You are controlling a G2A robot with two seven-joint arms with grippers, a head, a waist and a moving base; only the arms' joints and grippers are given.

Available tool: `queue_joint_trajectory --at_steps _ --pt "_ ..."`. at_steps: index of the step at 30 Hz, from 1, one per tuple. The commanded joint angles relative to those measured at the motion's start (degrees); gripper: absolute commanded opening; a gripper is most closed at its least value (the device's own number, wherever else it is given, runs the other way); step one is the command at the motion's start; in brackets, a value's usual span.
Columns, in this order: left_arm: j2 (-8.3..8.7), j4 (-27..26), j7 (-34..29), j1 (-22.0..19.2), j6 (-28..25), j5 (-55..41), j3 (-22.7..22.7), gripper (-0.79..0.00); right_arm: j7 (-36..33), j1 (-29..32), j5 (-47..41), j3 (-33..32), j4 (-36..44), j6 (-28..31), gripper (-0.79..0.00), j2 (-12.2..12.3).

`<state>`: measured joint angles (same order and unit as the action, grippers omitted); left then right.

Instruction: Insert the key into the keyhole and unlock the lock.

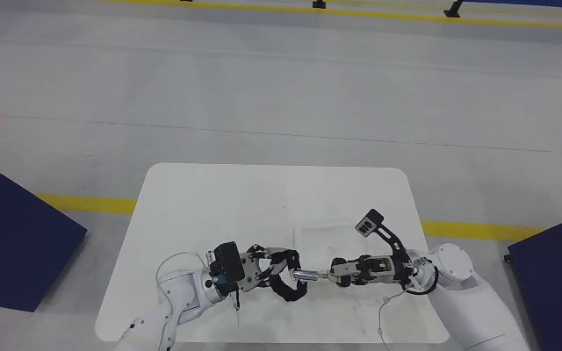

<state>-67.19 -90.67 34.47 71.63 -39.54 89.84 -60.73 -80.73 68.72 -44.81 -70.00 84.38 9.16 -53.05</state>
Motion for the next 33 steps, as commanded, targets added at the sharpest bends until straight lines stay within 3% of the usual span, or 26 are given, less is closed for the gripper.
queue_joint_trajectory --at_steps 1,9,13,14,16,19,24,28,30,31,33 --pt "0.04 -0.3 0.0 0.3 0.9 -0.1 -0.2 -0.785 0.3 0.0 0.3 0.1 -0.2 -0.8 -0.785 0.0" --pt "0.33 -1.7 -1.3 1.2 4.1 3.3 -0.3 -0.785 -0.5 -0.3 -0.7 0.4 -1.2 -4.8 -0.785 -0.1" --pt "0.34 -1.8 -1.5 1.3 4.5 3.4 0.1 -0.785 -1.2 -0.7 1.8 0.5 -0.8 -2.1 -0.785 -0.2" --pt "0.35 -1.8 -1.5 1.3 4.4 3.3 0.1 -0.785 -1.3 -0.7 2.8 0.5 -0.8 -1.3 -0.730 -0.2" --pt "0.37 -1.6 -1.2 1.2 4.1 2.8 0.1 -0.785 -1.4 -0.5 3.5 0.6 -0.6 0.0 -0.523 -0.2" --pt "0.41 -1.4 -1.3 1.0 3.9 2.6 0.1 -0.785 -1.5 -0.4 3.8 0.5 -0.5 1.2 -0.446 -0.3" --pt "0.40 -1.0 -1.7 0.7 3.5 1.8 0.4 -0.785 -2.5 -0.3 3.2 0.4 -0.7 2.6 -0.480 -0.3" --pt "0.38 -0.7 -1.8 0.4 3.4 1.2 0.5 -0.785 -2.6 -0.3 3.0 0.3 -0.9 3.1 -0.585 -0.4" --pt "0.38 -0.6 -1.9 0.2 3.3 1.0 0.6 -0.785 -2.5 -0.2 2.9 0.1 -1.0 3.5 -0.674 -0.4" --pt "0.38 -0.5 -1.8 0.2 3.2 0.9 0.6 -0.785 -2.5 -0.2 2.8 0.1 -1.0 3.6 -0.785 -0.5" --pt "0.39 -0.4 -1.8 0.1 3.2 0.8 0.7 -0.785 -2.5 -0.1 2.7 -0.1 -1.0 3.8 -0.785 -0.5"
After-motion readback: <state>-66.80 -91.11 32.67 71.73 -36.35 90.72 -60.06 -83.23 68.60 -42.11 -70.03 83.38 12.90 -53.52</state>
